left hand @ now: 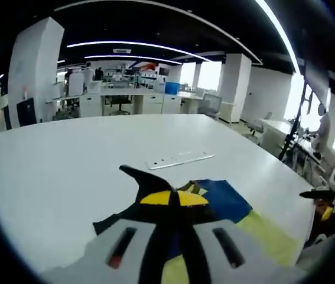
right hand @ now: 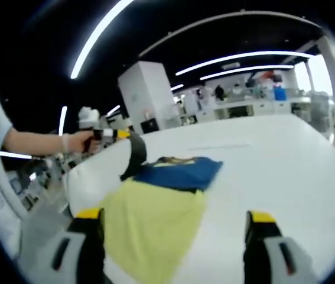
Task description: Fold the garment on the visible template until the final outline fits inside the template.
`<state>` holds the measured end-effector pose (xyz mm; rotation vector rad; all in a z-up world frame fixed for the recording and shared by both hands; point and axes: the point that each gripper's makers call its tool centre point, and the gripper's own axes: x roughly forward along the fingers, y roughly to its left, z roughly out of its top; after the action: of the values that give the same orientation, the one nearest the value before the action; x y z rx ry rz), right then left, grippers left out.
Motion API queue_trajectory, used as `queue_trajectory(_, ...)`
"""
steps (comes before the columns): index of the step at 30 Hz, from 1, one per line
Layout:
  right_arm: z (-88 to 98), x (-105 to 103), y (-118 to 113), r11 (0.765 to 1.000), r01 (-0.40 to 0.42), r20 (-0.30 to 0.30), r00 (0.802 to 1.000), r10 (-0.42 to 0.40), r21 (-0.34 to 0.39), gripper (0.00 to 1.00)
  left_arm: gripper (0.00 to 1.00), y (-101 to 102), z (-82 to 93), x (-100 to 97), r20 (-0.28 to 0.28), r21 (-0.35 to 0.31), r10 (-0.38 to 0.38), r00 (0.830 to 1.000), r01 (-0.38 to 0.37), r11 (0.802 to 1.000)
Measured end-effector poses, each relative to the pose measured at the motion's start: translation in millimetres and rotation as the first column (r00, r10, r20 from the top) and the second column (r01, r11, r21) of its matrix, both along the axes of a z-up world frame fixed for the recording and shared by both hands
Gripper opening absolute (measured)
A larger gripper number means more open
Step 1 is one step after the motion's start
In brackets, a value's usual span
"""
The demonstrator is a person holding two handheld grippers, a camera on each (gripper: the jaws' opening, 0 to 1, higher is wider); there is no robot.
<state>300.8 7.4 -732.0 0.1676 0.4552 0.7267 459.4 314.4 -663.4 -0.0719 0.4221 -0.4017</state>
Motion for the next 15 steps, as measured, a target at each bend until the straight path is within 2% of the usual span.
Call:
queue_trajectory(8, -0.3, 7.4, 0.1, 1.0, -0.01, 0.002, 1.0, 0.01, 0.028, 0.99, 0.0, -59.5, 2.2, 9.8, 0.016, -0.017, -0.087, 0.996, 0.087, 0.996)
queue_trajectory(15, -4.4, 7.3, -0.4, 0.998, 0.003, -0.005, 1.0, -0.003, 0.065, 0.99, 0.0, -92.2, 2.0, 15.8, 0.017, -0.023, -0.146, 0.989, 0.146, 0.989)
